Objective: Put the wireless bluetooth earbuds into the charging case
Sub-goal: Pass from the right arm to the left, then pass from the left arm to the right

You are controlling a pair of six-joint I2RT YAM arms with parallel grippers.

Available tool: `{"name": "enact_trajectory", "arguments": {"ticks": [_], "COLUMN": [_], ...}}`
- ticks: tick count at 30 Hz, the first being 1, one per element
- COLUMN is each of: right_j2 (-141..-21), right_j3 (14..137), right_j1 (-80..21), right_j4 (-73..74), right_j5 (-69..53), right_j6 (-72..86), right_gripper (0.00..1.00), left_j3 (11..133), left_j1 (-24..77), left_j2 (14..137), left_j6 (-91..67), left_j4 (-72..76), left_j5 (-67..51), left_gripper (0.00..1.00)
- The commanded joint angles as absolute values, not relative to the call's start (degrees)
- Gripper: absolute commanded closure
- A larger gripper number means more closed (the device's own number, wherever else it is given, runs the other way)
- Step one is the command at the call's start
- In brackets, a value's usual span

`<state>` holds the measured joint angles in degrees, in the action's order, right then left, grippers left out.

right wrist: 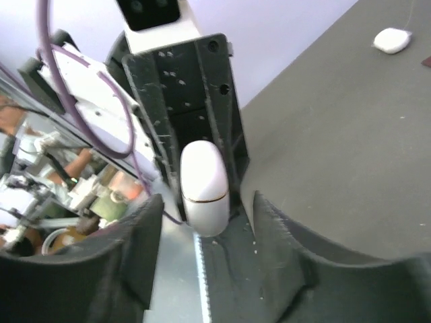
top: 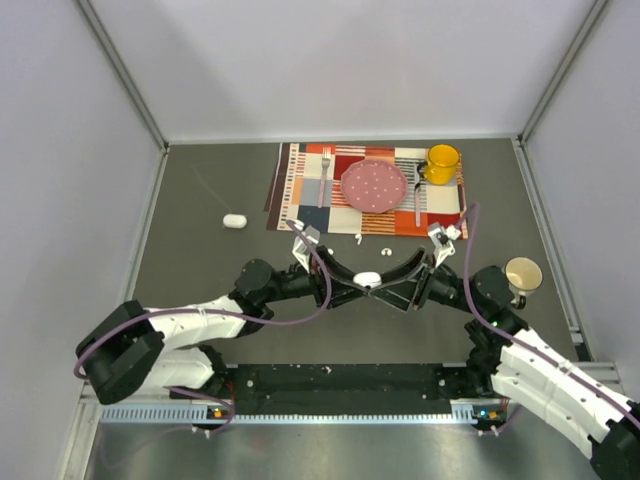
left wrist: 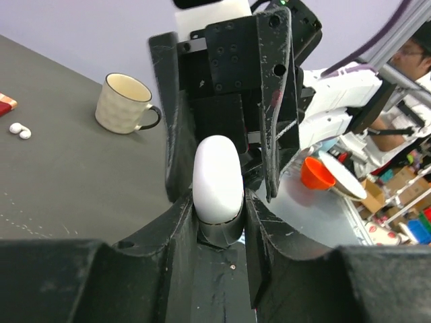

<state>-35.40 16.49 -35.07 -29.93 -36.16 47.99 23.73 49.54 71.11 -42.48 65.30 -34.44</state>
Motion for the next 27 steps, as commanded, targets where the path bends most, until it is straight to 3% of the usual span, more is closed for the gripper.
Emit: {"name": "enact_trajectory", "arguments": {"ticks": [1,2,4,15,24,27], "right_j2": [-35.95,-35.77,-35.51,-34.54,-43.23,-48.05], "right_j3": [17.84,18.19,19.59,28.91,31.55,33.04], "right_j1": [-35.77,-35.77,-35.86,-35.86,-35.77,-34.98], "right_j4": [-25.5,-23.75,-22.33,-8.81,-8.61,-7.39], "right_j5": [-33.77,-32.97,-31.38,-26.55,-19.97,-14.7], "right_j6": [49.04,49.65,51.41,62.03,69.17,68.56], "right_gripper": [0.29,0.15,0.05,0.01,0.01,0.01], "left_j3": [27.95,28.04,28.65,26.45,32.42,37.08], "left_j1": [53.26,53.96,55.37,55.72,54.85,51.0], "left_j2": [66.72,64.36,62.32,49.31,50.18,52.9], "left_j6": [-29.4,-26.83,-19.82,-4.85,5.43,5.81], "left_j4": [53.66,51.18,43.56,28.49,26.37,24.7], "left_j5": [-30.86,-29.54,-26.37,-17.14,-7.65,-12.36], "left_gripper": [1.0,1.0,1.0,1.0,1.0,1.0]}}
